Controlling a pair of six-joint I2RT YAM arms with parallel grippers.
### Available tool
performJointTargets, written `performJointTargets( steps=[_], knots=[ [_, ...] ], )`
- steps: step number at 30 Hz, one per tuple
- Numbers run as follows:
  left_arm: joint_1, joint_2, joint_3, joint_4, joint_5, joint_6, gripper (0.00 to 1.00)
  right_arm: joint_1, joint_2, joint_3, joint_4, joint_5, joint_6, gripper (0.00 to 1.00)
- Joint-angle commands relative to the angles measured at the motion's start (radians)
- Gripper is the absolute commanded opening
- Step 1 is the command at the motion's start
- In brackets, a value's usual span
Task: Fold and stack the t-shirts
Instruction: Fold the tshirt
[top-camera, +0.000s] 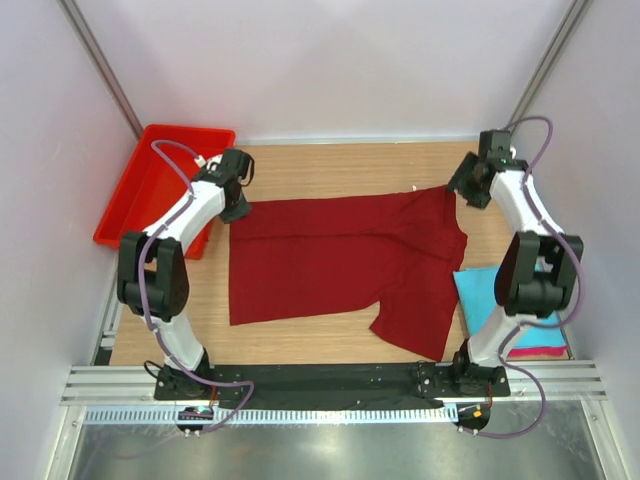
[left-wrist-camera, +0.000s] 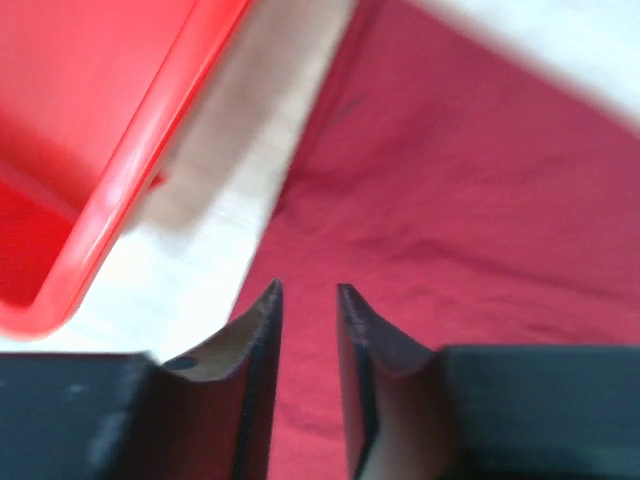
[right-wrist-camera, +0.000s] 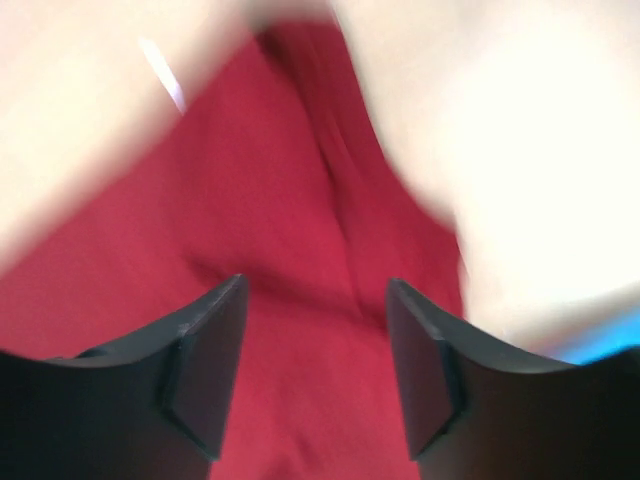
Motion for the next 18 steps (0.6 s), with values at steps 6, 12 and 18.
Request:
performJointTargets(
  steps=[6,12,18],
  knots=[
    [-0.002,0.172,0.203,0.127,0.102,0.142,0.11,-0.027,0.358,0.328,0.187,-0.134,-0.023,0.37],
    [0.000,0.235,0.233,0.171,0.096,0.164,0.09,-0.028,0.466,0.394,0.185,-0.186,-0.011,0.48],
    [0.000,0.272,0.216,0.199,0.092,0.158,0.09,-0.028,0.495,0.401,0.195,-0.161,-0.030,0.53]
  ],
)
